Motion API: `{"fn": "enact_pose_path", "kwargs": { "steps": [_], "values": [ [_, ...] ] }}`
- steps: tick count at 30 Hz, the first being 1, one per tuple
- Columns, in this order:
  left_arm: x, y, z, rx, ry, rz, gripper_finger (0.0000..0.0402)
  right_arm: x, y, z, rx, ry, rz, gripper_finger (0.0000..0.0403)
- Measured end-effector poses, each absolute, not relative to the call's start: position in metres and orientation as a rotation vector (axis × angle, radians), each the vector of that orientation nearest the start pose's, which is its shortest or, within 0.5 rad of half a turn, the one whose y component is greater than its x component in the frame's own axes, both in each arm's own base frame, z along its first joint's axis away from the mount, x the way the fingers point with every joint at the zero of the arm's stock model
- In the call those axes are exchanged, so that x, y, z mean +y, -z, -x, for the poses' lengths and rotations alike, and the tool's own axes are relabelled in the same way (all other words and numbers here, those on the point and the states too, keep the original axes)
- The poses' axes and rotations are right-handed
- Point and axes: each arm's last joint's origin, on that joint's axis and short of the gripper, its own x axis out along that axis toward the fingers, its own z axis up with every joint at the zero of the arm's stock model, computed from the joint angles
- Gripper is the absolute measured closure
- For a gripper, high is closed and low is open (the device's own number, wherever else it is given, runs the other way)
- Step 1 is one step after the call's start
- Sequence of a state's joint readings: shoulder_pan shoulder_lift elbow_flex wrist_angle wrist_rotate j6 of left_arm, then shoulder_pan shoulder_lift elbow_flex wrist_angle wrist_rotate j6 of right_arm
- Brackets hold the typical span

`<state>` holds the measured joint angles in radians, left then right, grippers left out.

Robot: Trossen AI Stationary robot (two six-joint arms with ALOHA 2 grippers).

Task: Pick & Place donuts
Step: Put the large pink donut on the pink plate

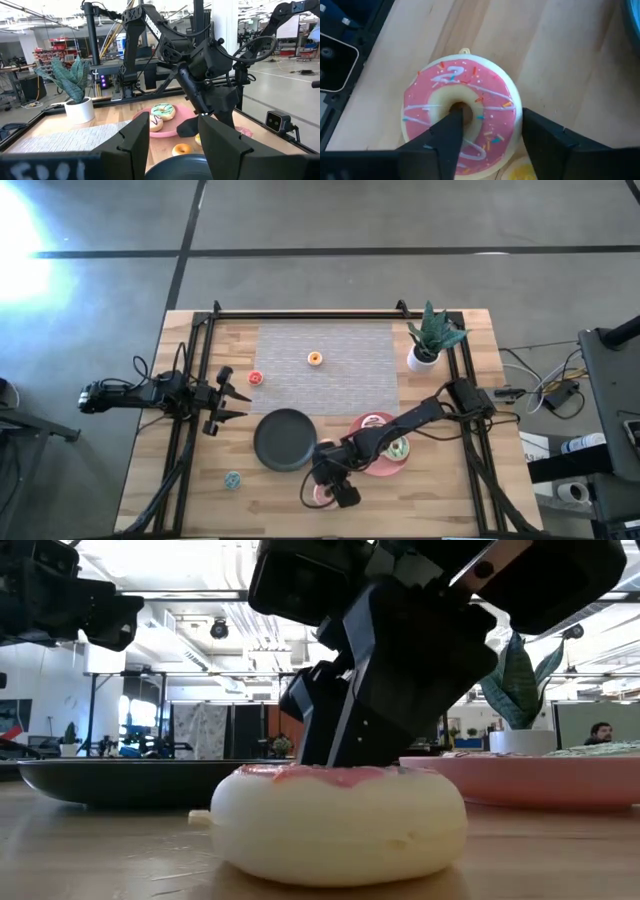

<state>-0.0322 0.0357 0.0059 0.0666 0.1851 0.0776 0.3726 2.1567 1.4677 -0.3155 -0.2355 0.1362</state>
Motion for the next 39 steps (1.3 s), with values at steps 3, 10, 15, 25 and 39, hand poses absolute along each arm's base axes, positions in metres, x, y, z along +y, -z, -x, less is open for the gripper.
{"fn": "enact_pose_path", "kwargs": {
  "steps": [3, 10, 15, 25, 39],
  "values": [
    [-0.009, -0.169, -0.099, -0.045, 0.216, -0.08, 0.0258, 0.167, -0.134, -0.41, 1.065, -0.464, -0.038, 0.027],
    [-0.009, -0.169, -0.099, -0.045, 0.216, -0.08, 0.0258, 0.157, -0.17, -0.391, 1.127, -0.247, 0.074, 0.0369],
    [-0.009, -0.169, -0.099, -0.045, 0.216, -0.08, 0.0258, 0.145, -0.216, -0.358, 1.188, -0.071, 0.008, 0.038],
    [-0.009, -0.169, -0.099, -0.045, 0.216, -0.08, 0.0258, 0.114, -0.186, -0.292, 1.309, 0.374, -0.333, 0.0339],
    [-0.009, -0.169, -0.099, -0.045, 0.215, -0.08, 0.0258, 0.119, -0.192, -0.288, 1.222, 0.273, -0.317, 0.0197]
  ]
}}
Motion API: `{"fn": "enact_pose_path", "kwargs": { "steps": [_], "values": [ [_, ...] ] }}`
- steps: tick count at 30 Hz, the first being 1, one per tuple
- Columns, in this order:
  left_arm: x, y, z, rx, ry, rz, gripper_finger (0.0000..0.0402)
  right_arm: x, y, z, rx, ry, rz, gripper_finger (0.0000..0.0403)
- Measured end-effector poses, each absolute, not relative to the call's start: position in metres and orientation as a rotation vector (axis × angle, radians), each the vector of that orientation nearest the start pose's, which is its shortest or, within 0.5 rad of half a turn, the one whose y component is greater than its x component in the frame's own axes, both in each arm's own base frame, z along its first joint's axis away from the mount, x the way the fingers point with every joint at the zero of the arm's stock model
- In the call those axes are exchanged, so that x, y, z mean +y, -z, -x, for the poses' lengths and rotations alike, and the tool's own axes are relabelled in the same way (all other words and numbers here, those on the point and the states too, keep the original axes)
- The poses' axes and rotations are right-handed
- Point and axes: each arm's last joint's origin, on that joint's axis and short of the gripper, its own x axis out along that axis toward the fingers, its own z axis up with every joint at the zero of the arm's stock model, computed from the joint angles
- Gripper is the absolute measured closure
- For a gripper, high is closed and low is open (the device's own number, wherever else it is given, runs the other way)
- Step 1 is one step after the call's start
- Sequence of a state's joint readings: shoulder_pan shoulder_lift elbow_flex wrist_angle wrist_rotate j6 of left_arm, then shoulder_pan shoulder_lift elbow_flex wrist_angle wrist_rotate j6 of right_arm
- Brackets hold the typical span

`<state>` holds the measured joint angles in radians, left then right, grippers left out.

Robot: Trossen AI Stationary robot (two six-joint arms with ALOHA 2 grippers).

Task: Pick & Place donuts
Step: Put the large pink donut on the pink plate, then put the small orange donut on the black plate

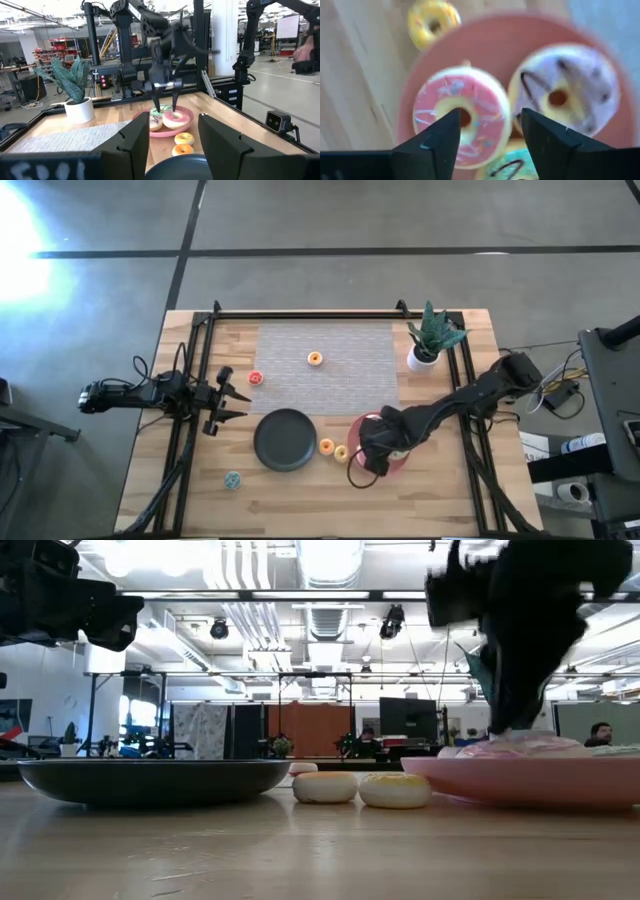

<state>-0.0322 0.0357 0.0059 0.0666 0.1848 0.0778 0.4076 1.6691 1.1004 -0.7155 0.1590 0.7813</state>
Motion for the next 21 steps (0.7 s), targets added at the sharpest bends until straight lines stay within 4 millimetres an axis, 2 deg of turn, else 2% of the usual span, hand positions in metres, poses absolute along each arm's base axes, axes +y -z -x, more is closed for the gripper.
{"fn": "enact_pose_path", "kwargs": {
  "steps": [4, 7, 12, 19, 21],
  "values": [
    [-0.009, -0.169, -0.099, -0.045, 0.216, -0.081, 0.0258, 0.116, -0.209, -0.288, 1.191, 0.295, -0.169, 0.0183],
    [-0.008, -0.174, -0.099, -0.096, 0.211, -0.081, 0.0258, 0.108, -0.219, -0.293, 1.143, 0.347, -0.176, 0.0182],
    [-0.009, -0.196, -0.094, -0.269, 0.296, 0.387, 0.0258, 0.092, -0.23, -0.305, 1.064, 0.438, -0.292, 0.0181],
    [-0.005, -0.227, -0.078, -0.583, 0.407, 0.851, 0.0258, 0.078, -0.238, -0.318, 0.95, 0.494, -0.351, 0.0181],
    [-0.004, -0.232, -0.075, -0.614, 0.445, 0.938, 0.0258, 0.075, -0.238, -0.318, 0.949, 0.503, -0.354, 0.0181]
  ]
}}
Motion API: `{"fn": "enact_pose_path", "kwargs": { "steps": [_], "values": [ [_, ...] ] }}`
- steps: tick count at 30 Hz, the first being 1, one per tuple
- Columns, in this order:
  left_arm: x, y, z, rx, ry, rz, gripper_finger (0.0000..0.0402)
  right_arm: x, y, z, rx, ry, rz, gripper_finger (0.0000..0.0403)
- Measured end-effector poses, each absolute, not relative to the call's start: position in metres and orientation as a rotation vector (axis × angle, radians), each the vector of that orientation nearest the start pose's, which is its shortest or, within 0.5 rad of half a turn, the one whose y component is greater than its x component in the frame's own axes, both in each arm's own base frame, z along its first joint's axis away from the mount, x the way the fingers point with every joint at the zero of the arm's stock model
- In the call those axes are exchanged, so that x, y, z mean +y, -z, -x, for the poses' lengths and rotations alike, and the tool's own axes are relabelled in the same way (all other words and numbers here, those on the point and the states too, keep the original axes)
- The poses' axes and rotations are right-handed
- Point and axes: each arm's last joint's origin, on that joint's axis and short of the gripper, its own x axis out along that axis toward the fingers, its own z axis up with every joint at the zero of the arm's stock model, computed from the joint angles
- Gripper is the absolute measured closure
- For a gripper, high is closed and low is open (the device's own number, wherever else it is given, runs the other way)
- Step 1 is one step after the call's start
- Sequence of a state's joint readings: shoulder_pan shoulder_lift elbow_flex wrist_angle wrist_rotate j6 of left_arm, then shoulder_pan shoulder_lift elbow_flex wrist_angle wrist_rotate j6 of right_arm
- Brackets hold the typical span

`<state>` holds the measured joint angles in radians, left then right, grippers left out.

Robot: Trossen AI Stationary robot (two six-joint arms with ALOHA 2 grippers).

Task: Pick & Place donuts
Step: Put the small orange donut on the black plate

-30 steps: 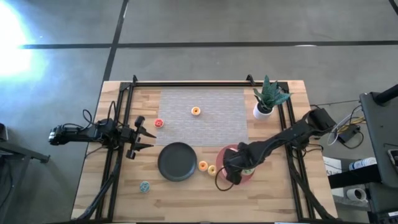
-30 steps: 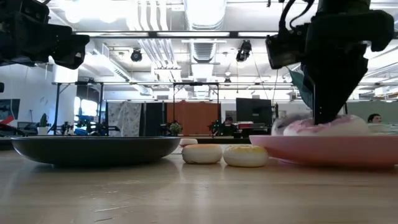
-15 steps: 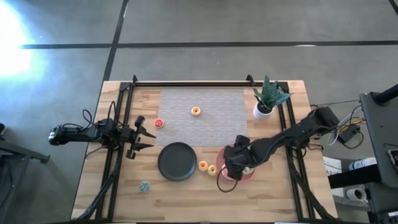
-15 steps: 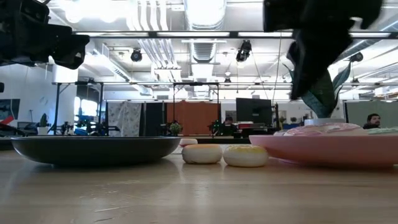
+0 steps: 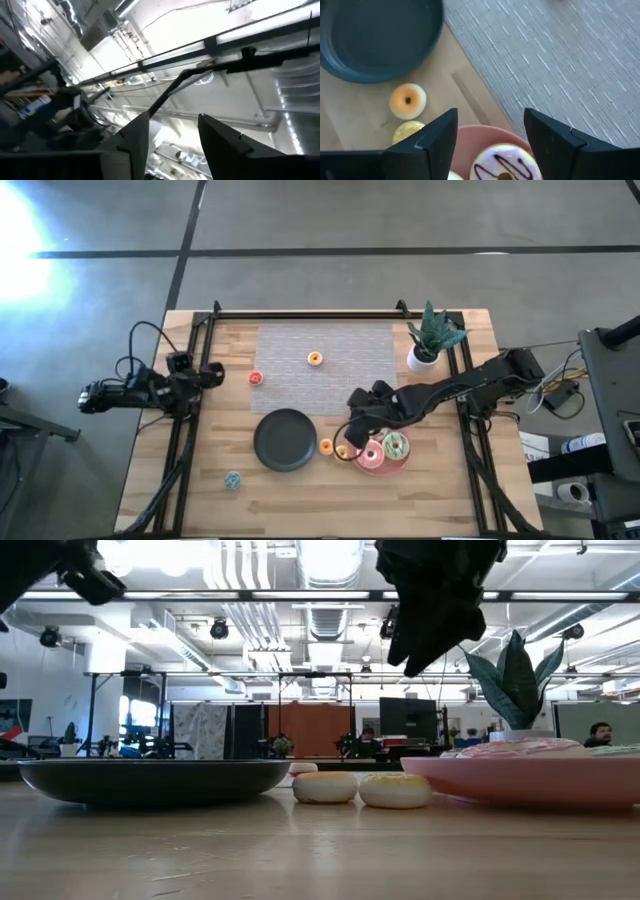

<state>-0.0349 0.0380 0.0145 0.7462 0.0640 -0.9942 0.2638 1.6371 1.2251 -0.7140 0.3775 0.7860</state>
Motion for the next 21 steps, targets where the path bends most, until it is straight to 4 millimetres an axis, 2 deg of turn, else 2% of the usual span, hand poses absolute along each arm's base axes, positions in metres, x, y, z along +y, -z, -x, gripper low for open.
{"fn": "enact_pose_path", "kwargs": {
  "steps": [4, 8, 10, 12, 14, 17, 19, 21],
  "values": [
    [-0.002, -0.25, -0.065, -0.751, 0.442, 0.92, 0.0258, 0.07, -0.238, -0.319, 0.946, 0.517, -0.361, 0.0181],
    [0.004, -0.258, -0.065, -0.829, 0.234, 0.988, 0.0258, 0.067, -0.238, -0.32, 0.938, 0.524, -0.367, 0.0181],
    [0.006, -0.259, -0.07, -0.781, 0.095, 1.001, 0.0258, 0.066, -0.238, -0.321, 0.936, 0.529, -0.364, 0.0181],
    [0.008, -0.252, -0.082, -0.592, -0.084, 0.991, 0.0258, 0.063, -0.239, -0.322, 0.93, 0.536, -0.368, 0.0181],
    [0.009, -0.24, -0.091, -0.324, -0.29, 0.986, 0.0258, 0.06, -0.239, -0.323, 0.927, 0.544, -0.373, 0.0181],
    [0.011, -0.223, -0.094, 0.023, -0.56, 0.971, 0.0258, 0.055, -0.239, -0.323, 0.925, 0.557, -0.38, 0.0181],
    [0.013, -0.22, -0.095, 0.163, -0.66, 0.943, 0.0258, 0.053, -0.239, -0.324, 0.922, 0.564, -0.385, 0.0181],
    [0.014, -0.223, -0.101, 0.226, -0.701, 0.908, 0.0258, 0.05, -0.239, -0.325, 0.921, 0.567, -0.383, 0.0181]
  ]
}}
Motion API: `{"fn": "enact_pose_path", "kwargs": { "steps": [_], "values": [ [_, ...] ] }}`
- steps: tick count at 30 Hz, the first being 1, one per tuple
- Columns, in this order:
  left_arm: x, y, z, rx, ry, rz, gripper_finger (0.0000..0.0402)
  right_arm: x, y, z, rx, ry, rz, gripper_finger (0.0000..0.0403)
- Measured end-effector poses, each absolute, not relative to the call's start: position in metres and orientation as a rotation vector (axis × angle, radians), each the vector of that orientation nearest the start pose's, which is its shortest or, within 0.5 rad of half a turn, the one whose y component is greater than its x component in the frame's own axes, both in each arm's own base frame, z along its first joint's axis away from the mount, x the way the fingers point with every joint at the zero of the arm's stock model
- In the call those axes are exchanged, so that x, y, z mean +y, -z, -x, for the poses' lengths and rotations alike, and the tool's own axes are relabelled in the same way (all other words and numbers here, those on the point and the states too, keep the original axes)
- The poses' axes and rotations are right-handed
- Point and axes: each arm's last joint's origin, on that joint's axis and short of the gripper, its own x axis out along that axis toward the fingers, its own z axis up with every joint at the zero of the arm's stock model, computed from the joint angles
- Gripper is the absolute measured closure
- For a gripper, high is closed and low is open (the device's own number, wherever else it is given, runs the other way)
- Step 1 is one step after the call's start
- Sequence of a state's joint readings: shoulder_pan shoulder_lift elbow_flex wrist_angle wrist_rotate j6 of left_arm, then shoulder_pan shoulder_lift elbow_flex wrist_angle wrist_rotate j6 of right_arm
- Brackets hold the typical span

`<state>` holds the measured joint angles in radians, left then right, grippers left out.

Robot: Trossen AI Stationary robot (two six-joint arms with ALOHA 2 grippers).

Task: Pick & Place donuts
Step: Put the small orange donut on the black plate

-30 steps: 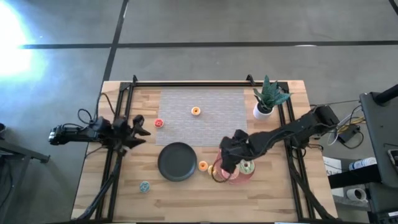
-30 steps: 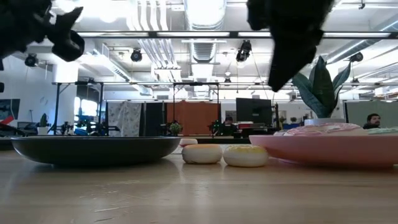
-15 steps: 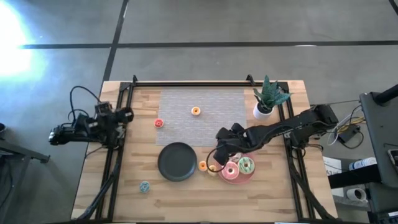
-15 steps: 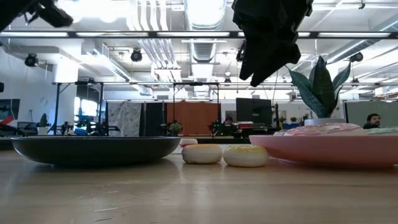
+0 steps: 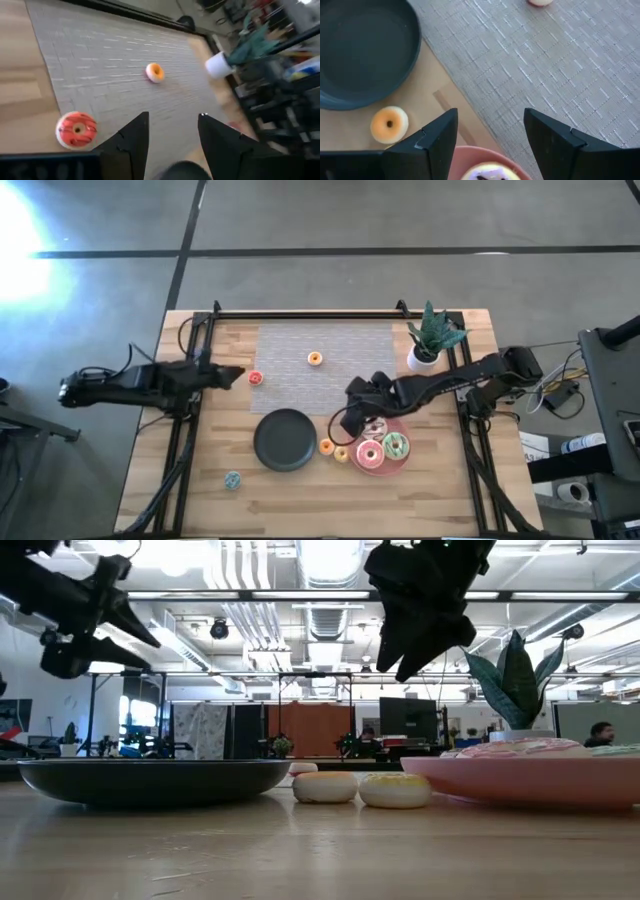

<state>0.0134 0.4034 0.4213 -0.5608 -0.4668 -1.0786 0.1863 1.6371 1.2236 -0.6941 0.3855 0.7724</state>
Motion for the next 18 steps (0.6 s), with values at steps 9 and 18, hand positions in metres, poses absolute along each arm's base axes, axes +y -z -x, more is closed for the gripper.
{"fn": "enact_pose_path", "kwargs": {
  "steps": [9, 18],
  "values": [
    [0.052, -0.209, -0.141, 0.591, -0.838, 0.761, 0.0258, 0.039, -0.24, -0.328, 0.895, 0.579, -0.39, 0.0181],
    [0.117, -0.182, -0.126, 0.763, -0.783, 0.977, 0.0258, 0.038, -0.24, -0.329, 0.884, 0.584, -0.391, 0.0181]
  ]
}}
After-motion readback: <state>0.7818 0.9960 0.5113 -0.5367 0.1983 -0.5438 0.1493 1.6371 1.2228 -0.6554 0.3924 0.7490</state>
